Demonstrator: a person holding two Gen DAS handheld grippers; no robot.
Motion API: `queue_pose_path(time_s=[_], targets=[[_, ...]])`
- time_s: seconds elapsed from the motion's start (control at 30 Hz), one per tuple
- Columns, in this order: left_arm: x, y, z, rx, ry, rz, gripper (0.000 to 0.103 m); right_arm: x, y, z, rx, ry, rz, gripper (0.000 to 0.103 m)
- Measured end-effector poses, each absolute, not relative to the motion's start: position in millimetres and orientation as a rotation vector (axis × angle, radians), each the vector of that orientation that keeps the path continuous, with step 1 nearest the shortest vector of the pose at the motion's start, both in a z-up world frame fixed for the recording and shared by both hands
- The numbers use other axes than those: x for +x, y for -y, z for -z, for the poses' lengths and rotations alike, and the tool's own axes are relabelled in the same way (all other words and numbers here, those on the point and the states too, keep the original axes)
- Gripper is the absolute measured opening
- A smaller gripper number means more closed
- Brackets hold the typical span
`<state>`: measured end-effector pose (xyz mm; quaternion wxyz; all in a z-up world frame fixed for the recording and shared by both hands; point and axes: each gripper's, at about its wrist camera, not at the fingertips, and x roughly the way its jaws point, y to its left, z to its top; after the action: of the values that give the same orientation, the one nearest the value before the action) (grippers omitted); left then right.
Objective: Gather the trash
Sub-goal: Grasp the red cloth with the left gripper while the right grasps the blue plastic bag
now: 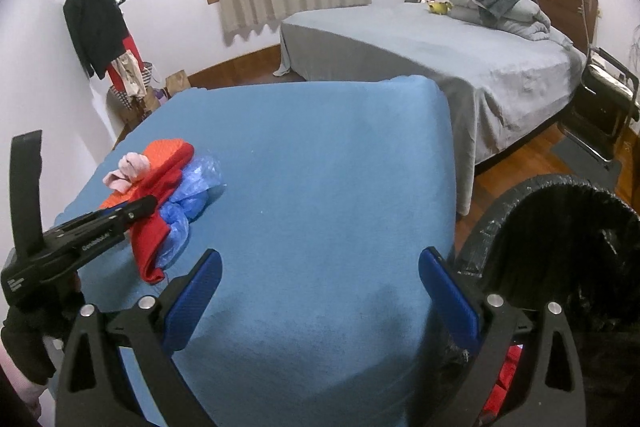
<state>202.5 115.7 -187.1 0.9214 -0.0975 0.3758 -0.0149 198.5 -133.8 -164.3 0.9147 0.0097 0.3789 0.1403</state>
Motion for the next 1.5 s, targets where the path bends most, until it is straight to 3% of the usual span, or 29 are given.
queue_pose_path(time_s=[0.8,1.5], targets=[[159,-147,142,-0.209,-0.639,-0.047,0.012,203,105,158,0.024,-0.745,-0.348,0.097],[147,-201,143,-0.201,-0.624,-0.145,0.012,246,11,174,0.024,-0.762,-0.400,0.097]])
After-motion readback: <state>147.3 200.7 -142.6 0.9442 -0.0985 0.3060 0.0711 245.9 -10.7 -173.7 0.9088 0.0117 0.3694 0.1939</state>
